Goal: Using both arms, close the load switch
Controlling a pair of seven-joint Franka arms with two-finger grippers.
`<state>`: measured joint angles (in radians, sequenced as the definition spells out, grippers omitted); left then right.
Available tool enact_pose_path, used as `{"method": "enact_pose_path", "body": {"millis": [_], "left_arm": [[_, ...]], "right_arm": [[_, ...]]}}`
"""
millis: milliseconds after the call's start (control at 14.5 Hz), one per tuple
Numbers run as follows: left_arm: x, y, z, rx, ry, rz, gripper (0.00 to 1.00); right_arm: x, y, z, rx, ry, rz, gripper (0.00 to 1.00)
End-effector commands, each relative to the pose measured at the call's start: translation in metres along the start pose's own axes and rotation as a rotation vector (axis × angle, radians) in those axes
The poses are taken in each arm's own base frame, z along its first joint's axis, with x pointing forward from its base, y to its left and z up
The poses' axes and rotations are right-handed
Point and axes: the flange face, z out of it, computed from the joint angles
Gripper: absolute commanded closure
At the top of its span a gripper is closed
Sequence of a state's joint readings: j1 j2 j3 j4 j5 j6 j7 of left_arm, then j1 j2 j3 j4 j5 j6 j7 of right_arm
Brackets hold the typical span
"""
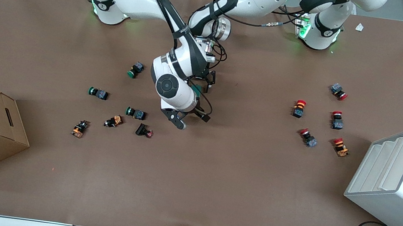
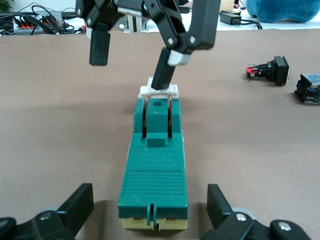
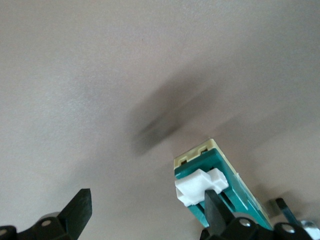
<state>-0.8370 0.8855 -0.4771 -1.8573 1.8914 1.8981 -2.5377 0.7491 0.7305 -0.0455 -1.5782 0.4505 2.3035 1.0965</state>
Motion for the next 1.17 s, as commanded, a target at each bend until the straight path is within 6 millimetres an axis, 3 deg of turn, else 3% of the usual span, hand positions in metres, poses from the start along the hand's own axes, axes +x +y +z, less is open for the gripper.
{"method": "enact_pose_path", "body": {"millis": [0, 138, 414, 621, 828, 1034, 1103], "left_arm": [[-0.018, -0.008, 0.007, 0.026, -0.024, 0.018, 0.00], [-0.018, -0.008, 0.007, 0.026, -0.024, 0.020, 0.00], [-0.014, -0.004, 0.004, 0.024, -0.024, 0.016, 0.01], [0.001, 0.001, -0.004, 0.079, -0.063, 0.013, 0.01], [0.043, 0.038, -0.016, 0.166, -0.176, -0.066, 0.01], [0.110, 0.063, -0.025, 0.243, -0.308, -0.088, 0.01], [0.142, 0.067, -0.028, 0.259, -0.361, -0.080, 0.01]], "right_arm": [[0.013, -0.003, 0.012, 0.016, 0.026, -0.030, 0.00], [0.022, -0.002, 0.007, 0.023, 0.028, -0.056, 0.00], [0.066, 0.003, -0.040, 0.008, -0.010, -0.086, 0.00], [0.110, 0.025, -0.100, -0.025, -0.052, -0.179, 0.00], [0.149, 0.064, -0.162, -0.144, -0.030, -0.311, 0.00], [0.180, 0.104, -0.225, -0.244, 0.019, -0.405, 0.00], [0.189, 0.118, -0.247, -0.269, 0.035, -0.439, 0.00]]}}
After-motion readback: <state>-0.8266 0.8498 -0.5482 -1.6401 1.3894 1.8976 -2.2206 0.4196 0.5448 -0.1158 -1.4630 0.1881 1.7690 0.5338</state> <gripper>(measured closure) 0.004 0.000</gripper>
